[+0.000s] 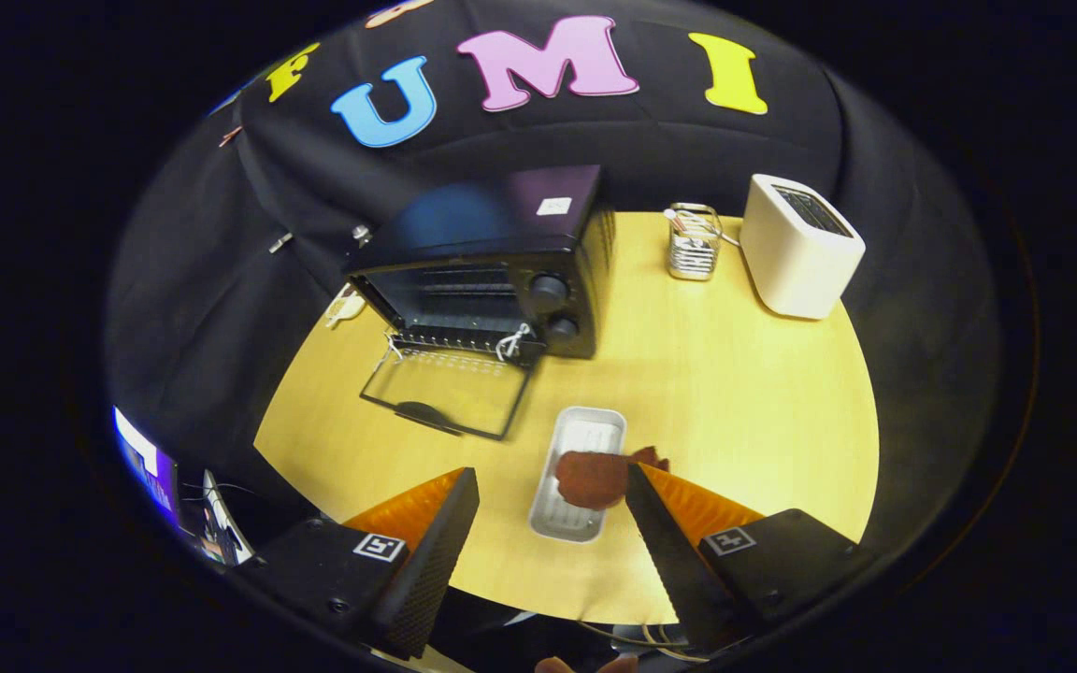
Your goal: Open the toaster oven, put the food inside, and close the toaster oven door.
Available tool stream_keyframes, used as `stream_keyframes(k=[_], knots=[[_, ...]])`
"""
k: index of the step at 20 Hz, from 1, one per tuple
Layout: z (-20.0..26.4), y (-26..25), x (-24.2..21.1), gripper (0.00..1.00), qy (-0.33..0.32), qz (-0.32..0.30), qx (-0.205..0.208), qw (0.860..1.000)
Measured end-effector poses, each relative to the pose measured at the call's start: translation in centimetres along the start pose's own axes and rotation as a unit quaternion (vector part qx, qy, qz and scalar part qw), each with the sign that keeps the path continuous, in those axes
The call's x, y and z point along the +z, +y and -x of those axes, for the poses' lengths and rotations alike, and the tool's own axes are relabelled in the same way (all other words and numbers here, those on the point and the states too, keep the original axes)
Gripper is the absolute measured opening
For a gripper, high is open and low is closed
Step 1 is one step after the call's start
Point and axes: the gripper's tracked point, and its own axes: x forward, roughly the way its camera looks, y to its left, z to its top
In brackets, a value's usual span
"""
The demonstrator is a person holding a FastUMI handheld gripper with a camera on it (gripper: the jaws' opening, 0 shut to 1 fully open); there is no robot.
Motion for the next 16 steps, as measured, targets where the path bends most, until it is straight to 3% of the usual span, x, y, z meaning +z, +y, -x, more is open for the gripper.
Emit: stream_keyframes(k=[7,16], knots=[[-2.2,-5.4,-2.3,0.99,0.062,-0.050,0.013,0.997],[-5.2,-6.0,-4.1,0.99,0.099,-0.081,0.059,0.990]])
